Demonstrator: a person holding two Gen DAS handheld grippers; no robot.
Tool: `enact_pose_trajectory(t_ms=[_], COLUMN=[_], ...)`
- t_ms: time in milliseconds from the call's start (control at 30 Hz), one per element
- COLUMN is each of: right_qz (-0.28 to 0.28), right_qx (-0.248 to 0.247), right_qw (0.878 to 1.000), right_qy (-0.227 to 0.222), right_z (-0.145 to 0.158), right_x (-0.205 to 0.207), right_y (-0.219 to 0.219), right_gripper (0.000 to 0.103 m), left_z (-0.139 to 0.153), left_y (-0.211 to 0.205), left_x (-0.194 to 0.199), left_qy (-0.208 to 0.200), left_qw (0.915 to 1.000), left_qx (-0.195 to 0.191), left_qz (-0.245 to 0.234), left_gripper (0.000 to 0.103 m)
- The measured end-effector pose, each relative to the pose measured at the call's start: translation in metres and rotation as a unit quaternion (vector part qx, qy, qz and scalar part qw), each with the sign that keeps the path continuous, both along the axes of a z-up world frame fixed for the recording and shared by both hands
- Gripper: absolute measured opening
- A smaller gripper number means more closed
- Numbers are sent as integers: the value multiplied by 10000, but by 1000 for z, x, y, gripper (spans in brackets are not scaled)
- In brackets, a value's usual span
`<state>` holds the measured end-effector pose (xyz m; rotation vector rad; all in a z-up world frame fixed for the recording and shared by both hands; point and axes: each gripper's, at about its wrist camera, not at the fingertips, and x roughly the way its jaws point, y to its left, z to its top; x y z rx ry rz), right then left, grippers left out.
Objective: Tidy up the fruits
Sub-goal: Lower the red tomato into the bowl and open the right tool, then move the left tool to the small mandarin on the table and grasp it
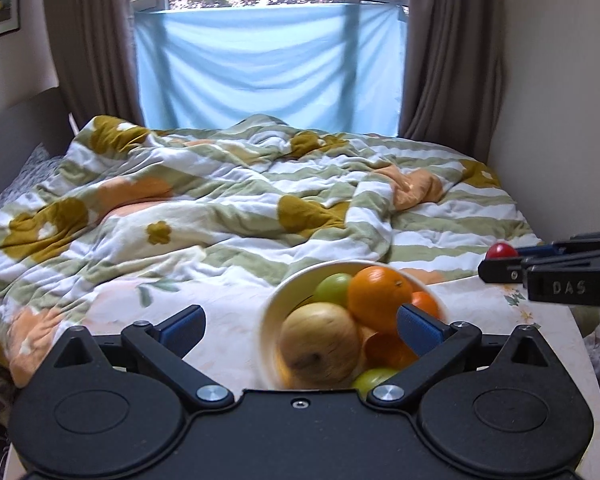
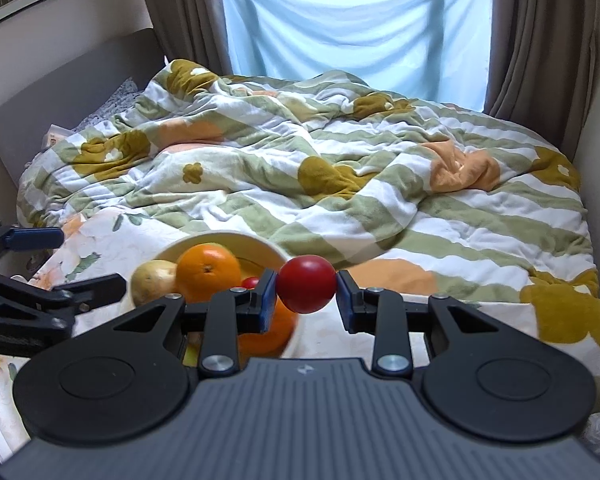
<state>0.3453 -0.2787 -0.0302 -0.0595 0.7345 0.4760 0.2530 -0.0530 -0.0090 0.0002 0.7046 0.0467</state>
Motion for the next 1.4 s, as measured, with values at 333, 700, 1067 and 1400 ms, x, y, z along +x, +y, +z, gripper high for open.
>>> enact_pose_trajectory(t_ms=[333, 700, 1067, 1400], right_qz=[212, -86, -308, -528], right_qx=[-116, -89, -424, -382], right_qw=[9992, 9984, 9986, 9976], right_qy=[325, 555, 72, -217], right_z=[-31, -62, -46, -5], right_x=[-20, -27, -51, -90], right_y=[48, 65, 70, 59], right_gripper=[47, 49, 103, 103], left_z=[0, -13, 0, 27], left_y=[37, 58, 63, 63], left_x=[-34, -50, -70, -98], left_qy=[65, 118, 51, -207], left_qw=[9996, 9994, 9996, 9996], left_qx=[-18, -119, -136, -155], left_qz=[275, 317, 260, 98], left_gripper=[103, 103, 103, 103])
